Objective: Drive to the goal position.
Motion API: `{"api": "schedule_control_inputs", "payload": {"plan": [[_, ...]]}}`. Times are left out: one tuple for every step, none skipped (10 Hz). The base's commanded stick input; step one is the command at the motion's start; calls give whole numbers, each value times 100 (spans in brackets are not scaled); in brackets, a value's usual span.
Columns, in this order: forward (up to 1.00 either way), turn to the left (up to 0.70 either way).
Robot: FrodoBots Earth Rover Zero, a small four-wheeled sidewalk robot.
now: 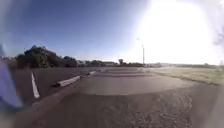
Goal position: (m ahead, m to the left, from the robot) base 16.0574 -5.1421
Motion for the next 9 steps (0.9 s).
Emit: {"api": "schedule_control_inputs", "payload": {"plan": [[70,0],[70,0],[70,0],[70,0],[70,0],[70,0],[70,0],[70,0],[70,0]]}}
